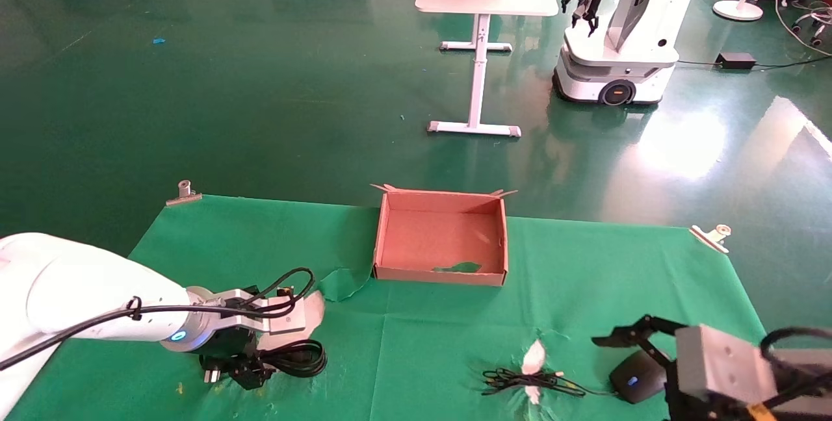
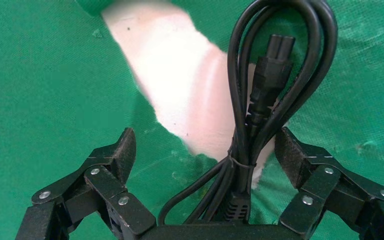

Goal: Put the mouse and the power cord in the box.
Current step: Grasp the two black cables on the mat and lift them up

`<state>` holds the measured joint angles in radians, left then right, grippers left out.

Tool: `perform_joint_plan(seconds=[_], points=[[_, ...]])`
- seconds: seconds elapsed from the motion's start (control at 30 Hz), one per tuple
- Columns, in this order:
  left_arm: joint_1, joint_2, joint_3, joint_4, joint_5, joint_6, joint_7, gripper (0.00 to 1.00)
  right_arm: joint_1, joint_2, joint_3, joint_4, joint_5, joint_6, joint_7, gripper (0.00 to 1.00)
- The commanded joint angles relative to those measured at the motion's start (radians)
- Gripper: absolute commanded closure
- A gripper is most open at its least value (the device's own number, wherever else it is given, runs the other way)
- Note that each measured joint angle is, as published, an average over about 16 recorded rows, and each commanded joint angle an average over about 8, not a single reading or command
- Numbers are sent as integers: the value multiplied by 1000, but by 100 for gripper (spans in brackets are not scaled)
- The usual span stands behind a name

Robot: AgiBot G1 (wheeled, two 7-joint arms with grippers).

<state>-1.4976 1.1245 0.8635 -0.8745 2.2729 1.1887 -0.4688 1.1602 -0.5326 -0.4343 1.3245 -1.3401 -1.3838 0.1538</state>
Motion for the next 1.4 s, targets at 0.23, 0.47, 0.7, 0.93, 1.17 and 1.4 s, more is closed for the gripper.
perform_joint_plan(seconds=[0.23,0.47,0.7,0.93,1.17,1.4], points=[[0,0,-2,5,-5,-2,6,0,75,-138,-107,-46,-265,50,-17,0],[-1,0,-2,6,-5,-3,7,0,181,-346,-210,-232,-469,95,-53,0],[-1,0,-2,7,-6,-3,7,0,254,-496,-264,-453,-566,147,-93,0],[-1,0,-2,7,-6,-3,7,8,298,-557,-272,-607,-578,173,-141,23],[-1,1,-2,7,-5,-4,7,95,309,-583,-277,-678,-583,186,-174,100],[-1,1,-2,8,-6,-3,7,100,308,-582,-276,-679,-581,187,-174,100]])
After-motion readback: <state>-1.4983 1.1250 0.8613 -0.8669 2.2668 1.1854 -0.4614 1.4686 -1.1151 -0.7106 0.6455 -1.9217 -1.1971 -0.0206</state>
